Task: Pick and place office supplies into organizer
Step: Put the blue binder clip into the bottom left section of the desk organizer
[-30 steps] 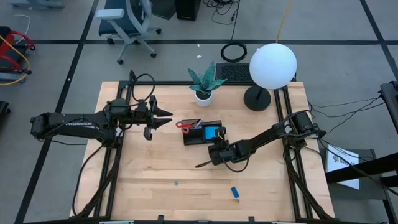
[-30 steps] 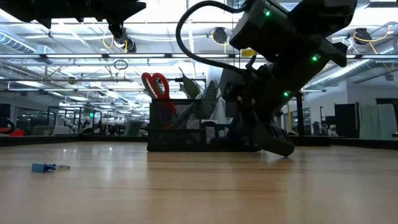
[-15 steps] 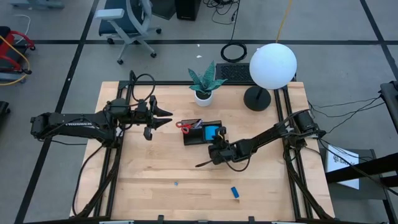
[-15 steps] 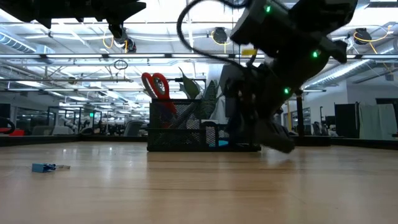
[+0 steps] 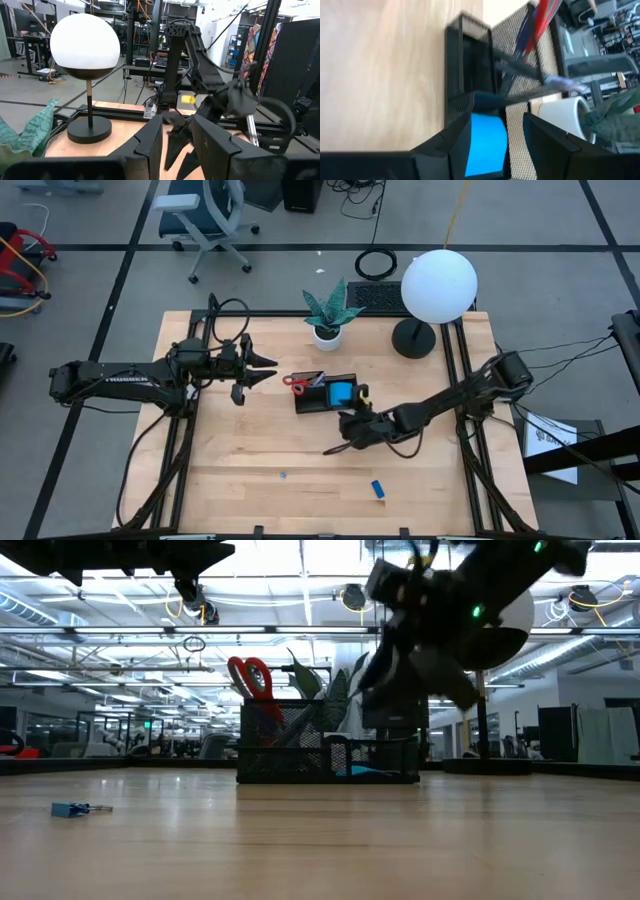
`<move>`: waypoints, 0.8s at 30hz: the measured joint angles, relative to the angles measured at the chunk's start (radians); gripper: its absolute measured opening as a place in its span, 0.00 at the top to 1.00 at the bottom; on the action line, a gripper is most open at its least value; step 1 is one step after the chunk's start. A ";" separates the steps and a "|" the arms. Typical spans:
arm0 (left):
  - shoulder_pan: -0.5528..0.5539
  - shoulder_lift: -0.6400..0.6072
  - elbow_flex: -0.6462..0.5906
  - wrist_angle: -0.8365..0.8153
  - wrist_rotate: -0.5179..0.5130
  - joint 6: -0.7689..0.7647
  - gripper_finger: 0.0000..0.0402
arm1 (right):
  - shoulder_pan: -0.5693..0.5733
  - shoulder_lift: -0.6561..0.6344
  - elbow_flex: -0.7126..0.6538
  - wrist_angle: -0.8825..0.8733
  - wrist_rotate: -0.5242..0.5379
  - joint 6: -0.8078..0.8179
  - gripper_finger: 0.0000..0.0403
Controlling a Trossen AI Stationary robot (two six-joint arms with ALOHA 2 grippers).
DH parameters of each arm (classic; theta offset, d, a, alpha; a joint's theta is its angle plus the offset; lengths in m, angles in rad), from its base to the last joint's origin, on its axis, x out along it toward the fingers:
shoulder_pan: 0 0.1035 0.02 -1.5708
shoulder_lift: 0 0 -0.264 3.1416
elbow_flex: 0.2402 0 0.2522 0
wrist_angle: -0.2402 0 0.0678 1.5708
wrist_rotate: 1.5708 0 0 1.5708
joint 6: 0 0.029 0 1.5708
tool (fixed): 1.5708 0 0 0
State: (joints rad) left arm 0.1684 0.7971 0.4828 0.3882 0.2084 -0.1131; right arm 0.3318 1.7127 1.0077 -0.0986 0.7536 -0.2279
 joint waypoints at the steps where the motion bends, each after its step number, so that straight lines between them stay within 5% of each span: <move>1: 0.000 0.000 0.000 0.000 0.000 0.000 0.72 | 0.007 -0.013 0.000 0.001 0.000 0.000 0.58; 12: -0.001 0.000 0.000 -0.004 0.017 -0.041 0.72 | 0.076 -0.115 0.000 0.011 0.000 0.007 0.58; 24: -0.001 0.000 0.000 -0.041 0.352 -0.089 0.72 | 0.082 -0.120 0.000 0.012 0.006 0.006 0.58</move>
State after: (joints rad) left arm 0.1677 0.7971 0.4828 0.3472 0.5605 -0.2021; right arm 0.4141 1.5925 1.0077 -0.0863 0.7600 -0.2224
